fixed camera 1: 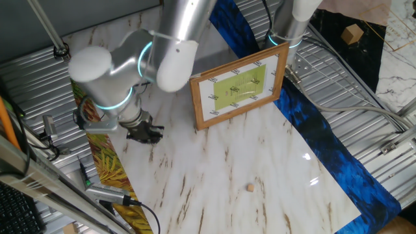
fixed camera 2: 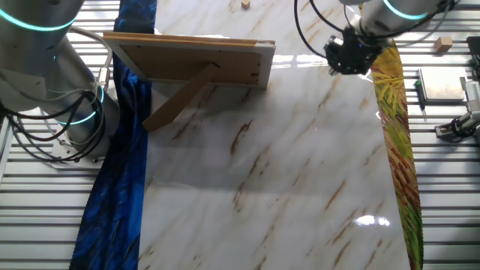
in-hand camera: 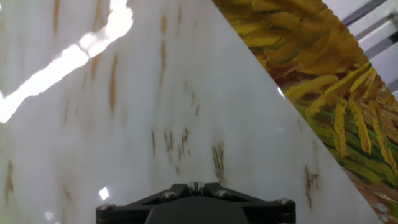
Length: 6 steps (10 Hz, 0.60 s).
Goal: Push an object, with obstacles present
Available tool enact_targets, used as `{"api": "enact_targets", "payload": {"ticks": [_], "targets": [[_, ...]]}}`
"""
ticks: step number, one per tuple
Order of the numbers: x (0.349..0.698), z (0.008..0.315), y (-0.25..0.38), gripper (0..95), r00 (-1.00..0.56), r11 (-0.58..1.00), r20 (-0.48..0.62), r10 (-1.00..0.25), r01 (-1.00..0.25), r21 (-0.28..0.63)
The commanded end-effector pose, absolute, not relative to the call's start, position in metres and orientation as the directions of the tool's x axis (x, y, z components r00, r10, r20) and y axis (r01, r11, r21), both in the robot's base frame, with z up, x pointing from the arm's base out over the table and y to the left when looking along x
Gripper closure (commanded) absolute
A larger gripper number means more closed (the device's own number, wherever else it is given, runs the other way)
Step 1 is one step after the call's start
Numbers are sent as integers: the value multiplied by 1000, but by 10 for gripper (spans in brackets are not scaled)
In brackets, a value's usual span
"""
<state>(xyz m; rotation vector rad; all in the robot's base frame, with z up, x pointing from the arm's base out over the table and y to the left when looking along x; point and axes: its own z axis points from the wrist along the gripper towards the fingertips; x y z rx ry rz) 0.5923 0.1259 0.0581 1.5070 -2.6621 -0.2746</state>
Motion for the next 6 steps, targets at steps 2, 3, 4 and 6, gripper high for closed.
{"api": "enact_targets", "payload": {"ticks": [2,3,4,6], "targets": [[593,57,125,950,-619,603,-24,-785,-773,198],[593,57,125,950,-651,637,-15,-759,-747,191],[593,57,125,950,-664,650,-15,-747,-736,190],[593,56,110,950,-652,639,-14,-758,-747,183]]}}
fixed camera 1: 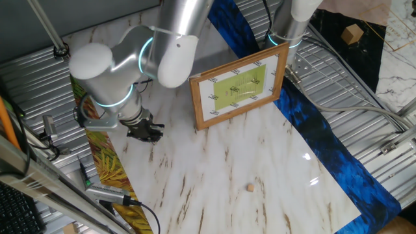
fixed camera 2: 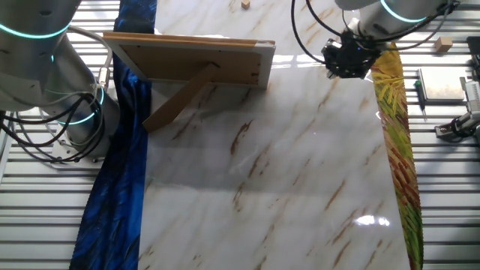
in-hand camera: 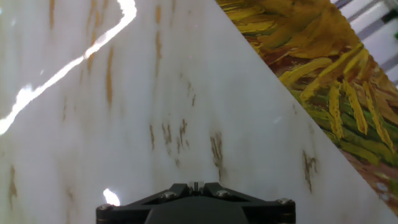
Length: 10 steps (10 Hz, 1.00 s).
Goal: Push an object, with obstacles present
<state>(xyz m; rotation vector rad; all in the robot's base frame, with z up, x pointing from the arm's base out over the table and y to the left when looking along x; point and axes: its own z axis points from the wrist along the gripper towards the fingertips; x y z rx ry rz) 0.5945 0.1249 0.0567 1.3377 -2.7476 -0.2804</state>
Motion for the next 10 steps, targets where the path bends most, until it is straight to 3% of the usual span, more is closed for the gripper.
{"api": "enact_targets", "payload": {"ticks": [1,5,10], "targets": [[593,57,94,950,-635,622,-17,-772,-762,181],[582,57,3,950,-540,526,-40,-841,-832,178],[568,56,-20,950,-575,562,-24,-818,-808,176]]}}
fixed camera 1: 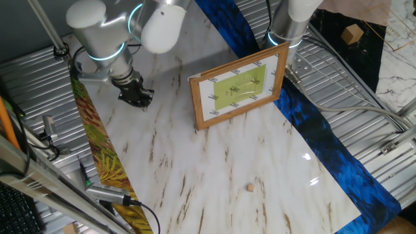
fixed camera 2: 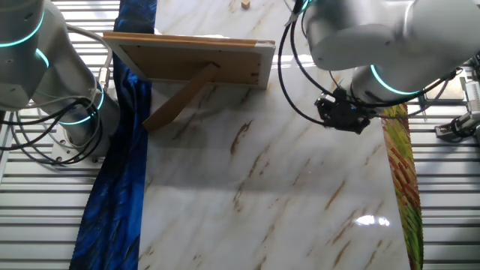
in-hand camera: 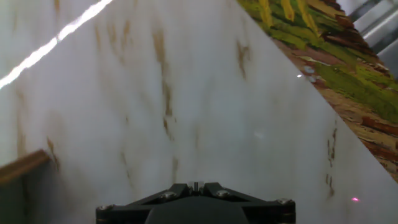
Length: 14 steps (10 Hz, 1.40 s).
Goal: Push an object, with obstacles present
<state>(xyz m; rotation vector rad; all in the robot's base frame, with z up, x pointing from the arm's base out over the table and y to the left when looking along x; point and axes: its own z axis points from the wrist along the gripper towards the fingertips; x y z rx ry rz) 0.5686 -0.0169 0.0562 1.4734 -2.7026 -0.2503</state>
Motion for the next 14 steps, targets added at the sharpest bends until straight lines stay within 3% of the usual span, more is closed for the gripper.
{"api": "enact_targets", "payload": {"ticks": [1,7,14], "targets": [[568,56,-20,950,-600,589,-17,-800,-789,174],[566,50,-17,950,-682,673,-13,-731,-724,149],[538,48,-115,950,-649,639,-25,-761,-755,147]]}}
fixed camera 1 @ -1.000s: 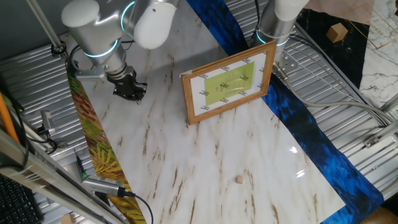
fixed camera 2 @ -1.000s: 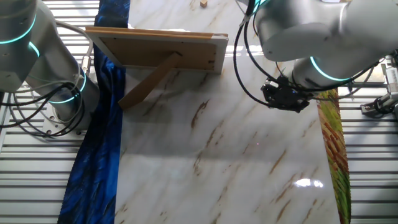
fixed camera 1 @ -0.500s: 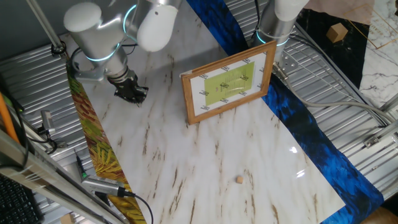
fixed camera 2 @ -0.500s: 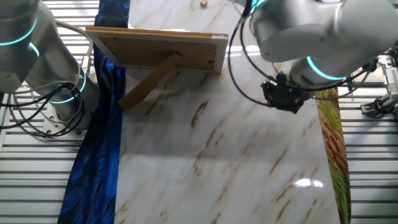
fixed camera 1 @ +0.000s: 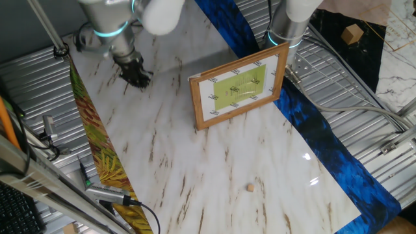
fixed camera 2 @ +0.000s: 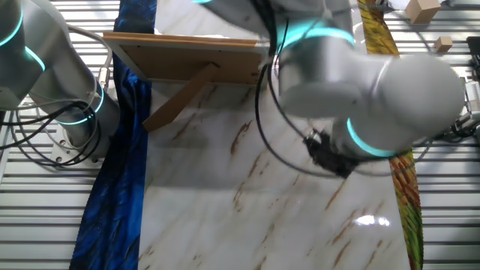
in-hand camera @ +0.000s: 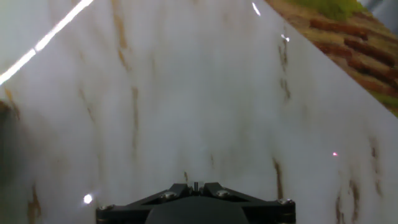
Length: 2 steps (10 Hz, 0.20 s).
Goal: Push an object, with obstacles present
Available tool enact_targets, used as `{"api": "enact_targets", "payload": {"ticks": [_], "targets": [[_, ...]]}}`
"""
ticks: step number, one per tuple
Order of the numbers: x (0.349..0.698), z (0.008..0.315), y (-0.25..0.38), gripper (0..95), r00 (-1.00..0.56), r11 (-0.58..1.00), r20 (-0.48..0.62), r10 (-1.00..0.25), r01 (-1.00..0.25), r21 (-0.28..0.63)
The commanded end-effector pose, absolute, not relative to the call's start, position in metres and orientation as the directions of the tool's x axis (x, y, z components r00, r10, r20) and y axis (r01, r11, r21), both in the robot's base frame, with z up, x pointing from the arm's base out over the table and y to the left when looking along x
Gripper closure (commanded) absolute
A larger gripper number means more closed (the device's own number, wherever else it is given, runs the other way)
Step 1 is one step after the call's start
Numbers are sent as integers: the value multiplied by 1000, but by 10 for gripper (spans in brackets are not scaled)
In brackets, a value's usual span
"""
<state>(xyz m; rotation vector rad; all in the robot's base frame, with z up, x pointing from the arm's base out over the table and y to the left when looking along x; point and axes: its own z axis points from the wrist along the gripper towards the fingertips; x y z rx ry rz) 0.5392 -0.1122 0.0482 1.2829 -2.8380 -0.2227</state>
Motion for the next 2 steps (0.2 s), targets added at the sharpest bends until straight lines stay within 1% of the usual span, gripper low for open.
{"api": "enact_targets", "payload": {"ticks": [1,2], "targets": [[538,48,-115,950,-647,637,-24,-762,-757,146],[538,48,-115,950,-643,633,-25,-765,-760,147]]}}
